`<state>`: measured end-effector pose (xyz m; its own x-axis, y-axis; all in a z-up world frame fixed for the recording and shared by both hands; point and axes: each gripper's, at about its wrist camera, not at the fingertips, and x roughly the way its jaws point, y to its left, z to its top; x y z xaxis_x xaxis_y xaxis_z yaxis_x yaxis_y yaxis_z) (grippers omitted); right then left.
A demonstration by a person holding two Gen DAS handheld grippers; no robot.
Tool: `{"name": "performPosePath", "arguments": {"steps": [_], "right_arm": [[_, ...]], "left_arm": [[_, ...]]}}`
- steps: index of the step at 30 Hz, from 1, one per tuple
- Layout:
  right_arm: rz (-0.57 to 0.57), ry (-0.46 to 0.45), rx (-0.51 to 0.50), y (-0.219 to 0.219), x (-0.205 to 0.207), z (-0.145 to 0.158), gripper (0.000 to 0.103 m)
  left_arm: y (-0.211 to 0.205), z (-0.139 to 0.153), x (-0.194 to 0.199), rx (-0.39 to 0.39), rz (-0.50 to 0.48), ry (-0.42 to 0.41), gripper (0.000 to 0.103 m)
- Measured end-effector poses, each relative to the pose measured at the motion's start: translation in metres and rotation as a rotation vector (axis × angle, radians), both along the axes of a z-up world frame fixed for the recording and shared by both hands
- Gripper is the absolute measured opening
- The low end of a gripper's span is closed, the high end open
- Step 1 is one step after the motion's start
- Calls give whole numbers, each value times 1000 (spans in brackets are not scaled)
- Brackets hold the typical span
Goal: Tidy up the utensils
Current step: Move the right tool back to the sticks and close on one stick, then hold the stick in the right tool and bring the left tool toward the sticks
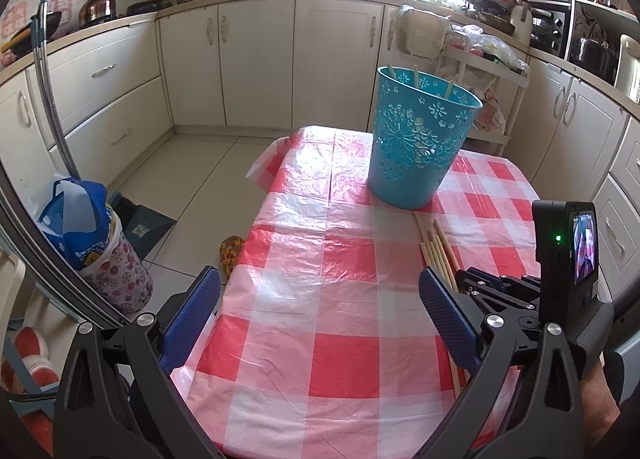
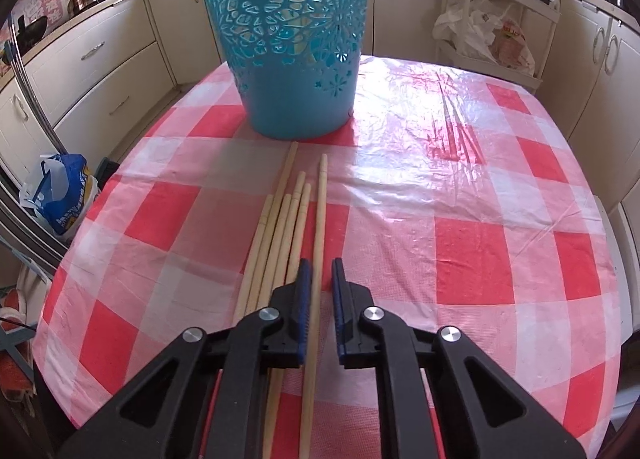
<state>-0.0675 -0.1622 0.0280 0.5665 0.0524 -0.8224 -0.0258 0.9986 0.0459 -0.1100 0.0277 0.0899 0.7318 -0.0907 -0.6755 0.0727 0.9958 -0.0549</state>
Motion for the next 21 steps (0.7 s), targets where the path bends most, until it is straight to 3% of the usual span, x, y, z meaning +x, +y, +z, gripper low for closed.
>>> {"name": "performPosePath", "arguments": {"steps": [6, 11, 16, 21], "right_arm": [[-59, 3, 15, -21, -15, 1, 6], [-130, -11, 106, -45, -39, 1, 6], [-146, -9, 177, -54, -45, 1, 6], [-146, -12, 216, -60, -47, -1, 6]], "left_arm": [[-24, -9, 10, 34, -62, 17, 95], [-62, -37, 37, 75, -154, 99, 95], [-81, -58, 55, 57, -161, 173, 95], [-93, -75, 61, 101, -162, 209, 95]]}}
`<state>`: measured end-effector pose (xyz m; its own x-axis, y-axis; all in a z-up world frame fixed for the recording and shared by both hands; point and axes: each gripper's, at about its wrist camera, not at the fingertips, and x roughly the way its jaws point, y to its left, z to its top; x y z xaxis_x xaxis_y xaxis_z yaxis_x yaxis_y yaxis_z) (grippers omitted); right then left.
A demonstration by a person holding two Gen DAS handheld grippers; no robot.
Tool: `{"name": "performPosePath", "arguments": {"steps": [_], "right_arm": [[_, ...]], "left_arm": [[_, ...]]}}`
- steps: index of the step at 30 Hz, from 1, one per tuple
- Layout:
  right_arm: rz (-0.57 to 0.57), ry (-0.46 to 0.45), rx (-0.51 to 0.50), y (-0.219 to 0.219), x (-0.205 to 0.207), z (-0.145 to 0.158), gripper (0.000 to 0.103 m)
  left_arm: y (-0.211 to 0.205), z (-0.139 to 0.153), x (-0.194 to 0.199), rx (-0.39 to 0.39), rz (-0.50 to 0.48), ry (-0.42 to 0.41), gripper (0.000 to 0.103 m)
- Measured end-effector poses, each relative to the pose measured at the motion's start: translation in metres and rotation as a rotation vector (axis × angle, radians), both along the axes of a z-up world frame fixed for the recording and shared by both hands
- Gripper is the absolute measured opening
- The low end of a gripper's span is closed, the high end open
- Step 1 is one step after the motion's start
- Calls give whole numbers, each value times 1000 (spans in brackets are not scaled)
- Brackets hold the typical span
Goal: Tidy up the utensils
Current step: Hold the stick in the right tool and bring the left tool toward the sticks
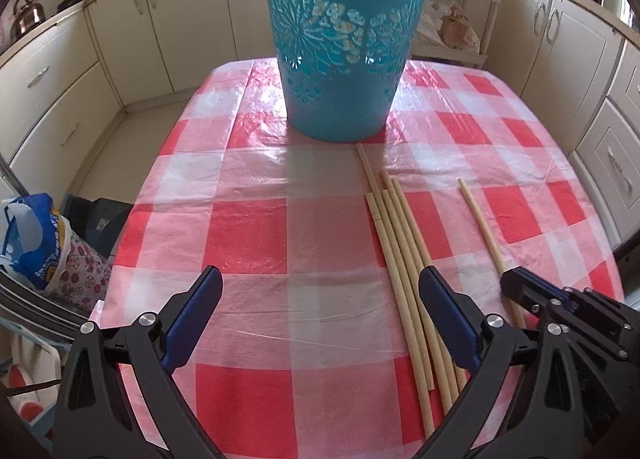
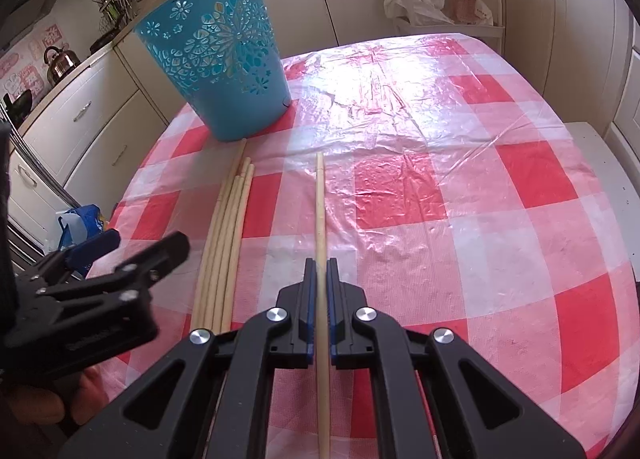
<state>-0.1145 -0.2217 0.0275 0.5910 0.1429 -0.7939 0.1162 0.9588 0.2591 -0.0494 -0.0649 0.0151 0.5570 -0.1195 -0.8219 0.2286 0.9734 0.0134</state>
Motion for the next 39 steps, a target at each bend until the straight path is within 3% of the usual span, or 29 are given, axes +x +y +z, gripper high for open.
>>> {"name": "performPosePath", "arguments": {"steps": [18, 30, 32, 35, 39], "right_arm": [[-3, -7, 6, 0, -1, -1, 6], [35, 1, -63, 4, 34, 0, 6], [46, -6, -81, 5, 38, -1, 6], [35, -5, -75, 3, 35, 0, 6], [-24, 4, 12, -5, 23, -1, 6]], "left_arm": [[0, -16, 8, 44, -8, 29, 91], [-13, -11, 28, 20, -164, 23, 51], [-16, -10, 29, 18, -200, 17, 37], [-23, -10, 28, 19, -300, 10, 17], [-32, -9, 28, 62, -488, 9, 8]]}}
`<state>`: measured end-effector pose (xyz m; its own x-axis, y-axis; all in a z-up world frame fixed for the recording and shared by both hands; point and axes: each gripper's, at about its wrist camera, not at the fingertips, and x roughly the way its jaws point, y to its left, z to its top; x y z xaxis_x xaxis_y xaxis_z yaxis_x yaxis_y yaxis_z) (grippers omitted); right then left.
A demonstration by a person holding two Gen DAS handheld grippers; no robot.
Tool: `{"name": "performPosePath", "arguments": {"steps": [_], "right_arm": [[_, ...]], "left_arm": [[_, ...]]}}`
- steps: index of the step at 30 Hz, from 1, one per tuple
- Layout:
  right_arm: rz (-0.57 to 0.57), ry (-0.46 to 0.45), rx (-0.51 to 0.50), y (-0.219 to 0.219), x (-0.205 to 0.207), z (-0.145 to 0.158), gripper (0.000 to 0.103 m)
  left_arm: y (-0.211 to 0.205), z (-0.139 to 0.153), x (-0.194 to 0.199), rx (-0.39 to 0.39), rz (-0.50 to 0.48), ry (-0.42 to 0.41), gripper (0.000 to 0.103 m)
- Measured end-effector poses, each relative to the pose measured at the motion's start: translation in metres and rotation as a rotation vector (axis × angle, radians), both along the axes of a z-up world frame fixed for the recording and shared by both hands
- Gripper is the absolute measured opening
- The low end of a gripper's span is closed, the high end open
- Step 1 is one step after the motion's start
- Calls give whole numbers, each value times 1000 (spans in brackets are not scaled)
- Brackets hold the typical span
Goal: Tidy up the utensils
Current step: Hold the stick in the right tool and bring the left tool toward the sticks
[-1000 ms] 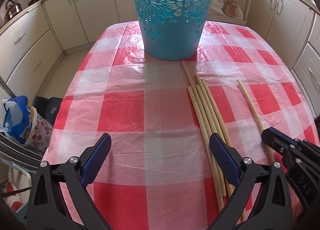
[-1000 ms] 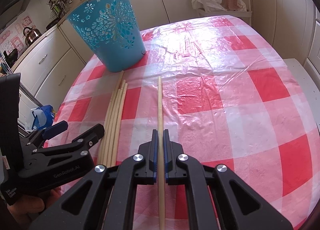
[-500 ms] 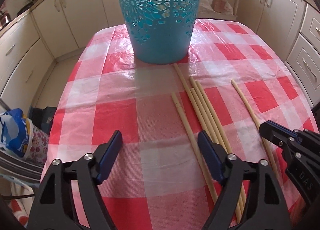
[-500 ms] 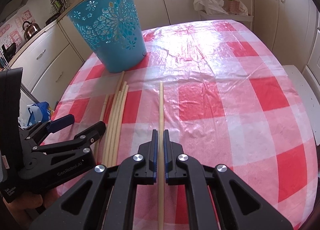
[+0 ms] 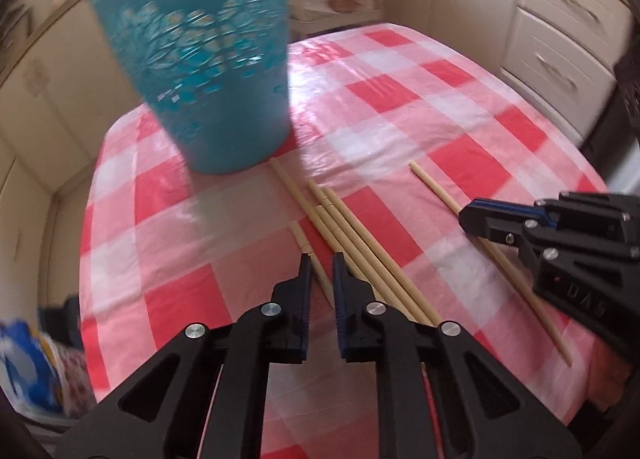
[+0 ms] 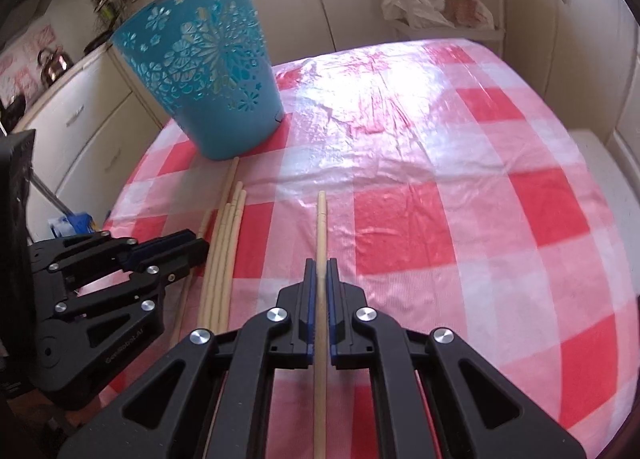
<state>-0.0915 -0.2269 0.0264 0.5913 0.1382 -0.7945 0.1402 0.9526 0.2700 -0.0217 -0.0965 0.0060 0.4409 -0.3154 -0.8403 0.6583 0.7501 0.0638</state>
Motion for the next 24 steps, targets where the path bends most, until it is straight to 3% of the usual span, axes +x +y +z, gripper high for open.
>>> {"name": "performPosePath", "arguments": {"steps": [3, 5, 16, 24], "right_arm": [[14, 5, 6, 3, -5, 2, 6], [39, 5, -37, 9, -3, 5, 6], [113, 34, -175, 24, 12, 3, 6], [91, 39, -127, 18, 10, 4, 6]], "left_arm": [[5, 1, 1, -23, -109, 49, 8], [12, 2, 2, -23, -125, 70, 8], [18, 0, -4, -36, 46, 61, 11], [11, 0, -14, 10, 187, 0, 13]]}}
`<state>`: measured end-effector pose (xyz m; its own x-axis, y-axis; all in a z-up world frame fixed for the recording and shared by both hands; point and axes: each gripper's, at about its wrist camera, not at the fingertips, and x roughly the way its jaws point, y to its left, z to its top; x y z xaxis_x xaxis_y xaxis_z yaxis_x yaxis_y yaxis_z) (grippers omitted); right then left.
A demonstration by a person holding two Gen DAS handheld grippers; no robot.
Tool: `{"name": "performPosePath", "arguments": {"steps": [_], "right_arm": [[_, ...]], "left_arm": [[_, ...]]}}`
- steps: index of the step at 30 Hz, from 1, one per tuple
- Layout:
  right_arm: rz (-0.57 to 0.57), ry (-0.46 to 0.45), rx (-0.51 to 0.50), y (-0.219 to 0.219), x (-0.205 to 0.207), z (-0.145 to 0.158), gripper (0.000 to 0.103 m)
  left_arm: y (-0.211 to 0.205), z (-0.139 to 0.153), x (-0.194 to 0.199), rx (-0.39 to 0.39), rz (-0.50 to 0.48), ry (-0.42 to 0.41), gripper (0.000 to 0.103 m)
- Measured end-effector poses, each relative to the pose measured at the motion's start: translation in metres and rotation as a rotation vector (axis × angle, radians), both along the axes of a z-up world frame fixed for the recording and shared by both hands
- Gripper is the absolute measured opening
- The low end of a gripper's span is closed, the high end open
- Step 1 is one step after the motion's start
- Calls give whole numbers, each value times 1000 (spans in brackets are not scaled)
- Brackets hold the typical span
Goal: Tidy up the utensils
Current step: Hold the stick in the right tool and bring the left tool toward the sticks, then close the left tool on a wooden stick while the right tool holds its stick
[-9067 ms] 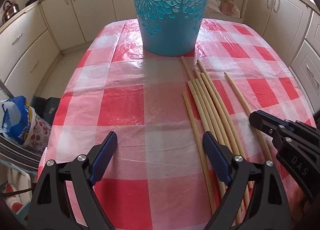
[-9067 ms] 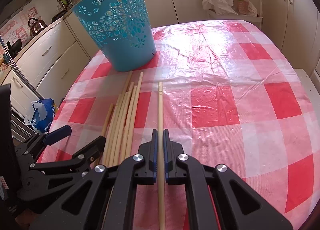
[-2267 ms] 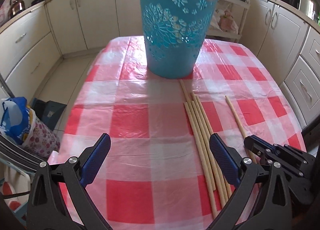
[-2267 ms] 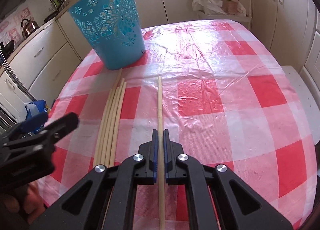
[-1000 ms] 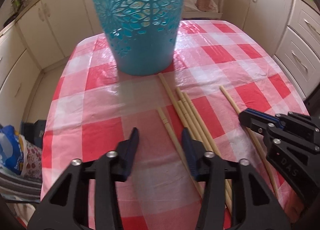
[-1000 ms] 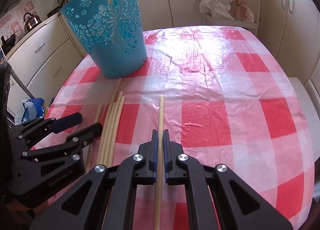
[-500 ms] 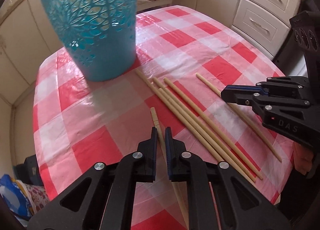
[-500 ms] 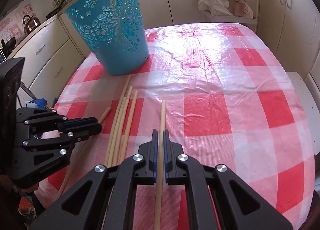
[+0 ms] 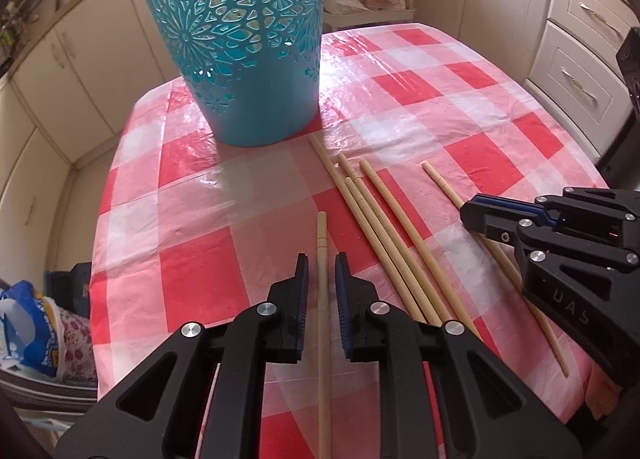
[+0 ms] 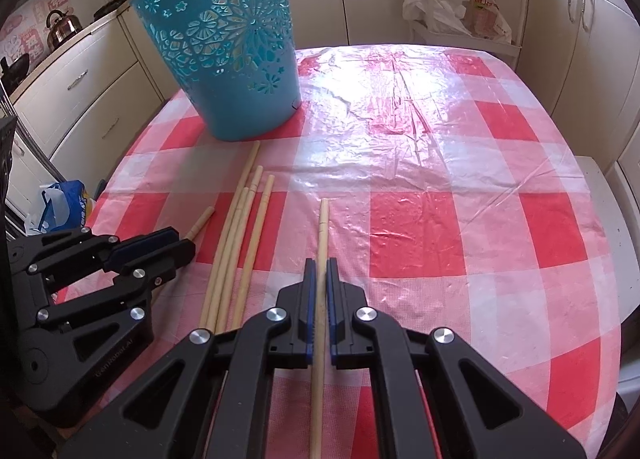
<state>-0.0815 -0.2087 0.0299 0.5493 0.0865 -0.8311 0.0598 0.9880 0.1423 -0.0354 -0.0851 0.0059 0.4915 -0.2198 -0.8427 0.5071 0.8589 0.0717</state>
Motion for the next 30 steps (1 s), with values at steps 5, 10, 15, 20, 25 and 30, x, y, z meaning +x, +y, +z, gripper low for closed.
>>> {"name": "performPosePath", "arguments": {"steps": [5, 10, 15, 20, 25, 30], "right_arm": [[16, -1, -31, 3, 1, 0, 6], [10, -31, -70, 10, -3, -1, 6], [-34, -40, 50, -3, -7, -1, 6], [-62, -97, 220, -16, -22, 8, 6], [-70, -183, 281, -13, -42, 33, 6], [-72, -270, 312, -10, -56, 65, 6]], "left_arm": [[1, 0, -2, -6, 33, -20, 13], [1, 0, -5, -19, 56, -33, 13], [4, -1, -7, -51, 53, -39, 6], [15, 4, -10, -143, 87, 1, 5], [39, 29, -26, -270, 124, -37, 5], [69, 69, -45, -398, 167, -105, 5]]}}
